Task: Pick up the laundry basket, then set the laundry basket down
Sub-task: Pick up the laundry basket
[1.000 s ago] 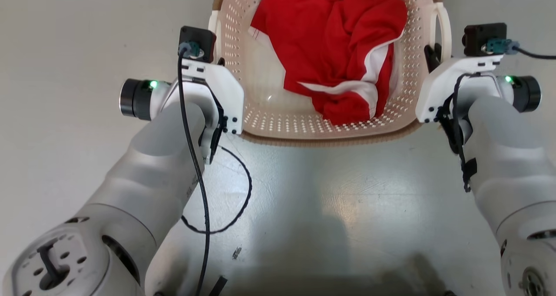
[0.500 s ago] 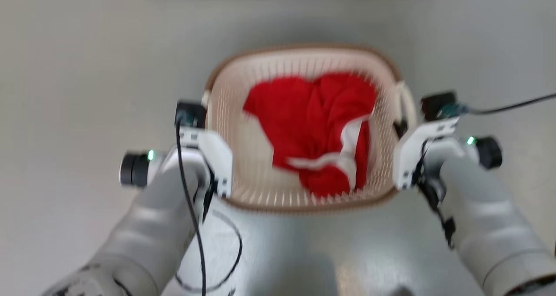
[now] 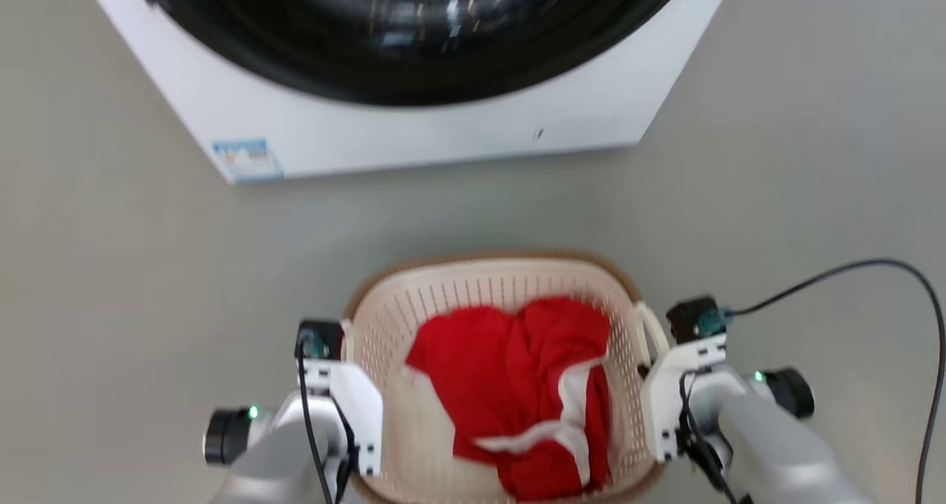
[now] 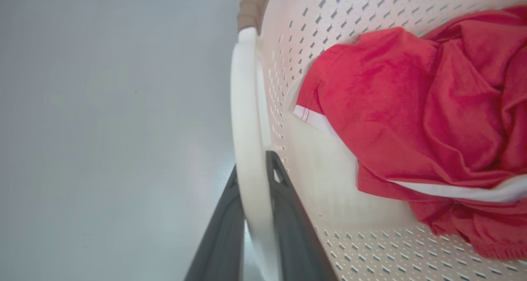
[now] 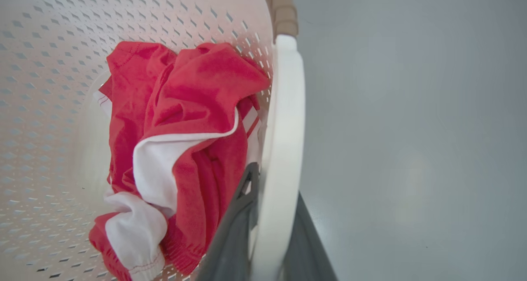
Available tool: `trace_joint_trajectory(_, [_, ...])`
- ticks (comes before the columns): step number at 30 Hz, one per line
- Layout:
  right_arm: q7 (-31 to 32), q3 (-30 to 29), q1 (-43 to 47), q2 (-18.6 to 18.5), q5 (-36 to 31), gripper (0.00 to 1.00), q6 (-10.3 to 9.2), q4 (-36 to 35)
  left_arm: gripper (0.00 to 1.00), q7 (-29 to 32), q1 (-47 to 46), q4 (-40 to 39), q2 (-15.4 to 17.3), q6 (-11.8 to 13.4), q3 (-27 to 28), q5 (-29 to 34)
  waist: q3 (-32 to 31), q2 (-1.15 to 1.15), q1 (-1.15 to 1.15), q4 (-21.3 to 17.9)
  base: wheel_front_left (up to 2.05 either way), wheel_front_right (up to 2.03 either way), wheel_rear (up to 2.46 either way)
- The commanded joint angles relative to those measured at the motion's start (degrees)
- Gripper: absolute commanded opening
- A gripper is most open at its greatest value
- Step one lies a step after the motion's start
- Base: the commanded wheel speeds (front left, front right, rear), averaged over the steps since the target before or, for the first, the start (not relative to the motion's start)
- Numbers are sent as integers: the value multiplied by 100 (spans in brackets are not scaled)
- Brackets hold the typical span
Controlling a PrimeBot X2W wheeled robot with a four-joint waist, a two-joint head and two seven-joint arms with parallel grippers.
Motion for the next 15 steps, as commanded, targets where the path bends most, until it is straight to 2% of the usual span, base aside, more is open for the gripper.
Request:
trace_joint_trajectory(1, [51, 169, 160, 148, -28, 0, 101, -110, 0, -87, -70, -27, 69, -41, 24, -18, -424, 0, 0, -202, 0, 0, 0])
trace_joint_trajectory(8, [90, 194, 599, 148, 49, 0, 101, 50, 0, 38, 469, -187, 55, 23, -50, 82, -1001, 0, 0, -176, 0, 0, 0])
trace_joint_trajectory(15, [257, 414, 989, 148, 164, 0, 101, -111, 0, 187, 857, -474, 53, 162, -92, 124, -1408, 0, 0, -153, 0, 0, 0])
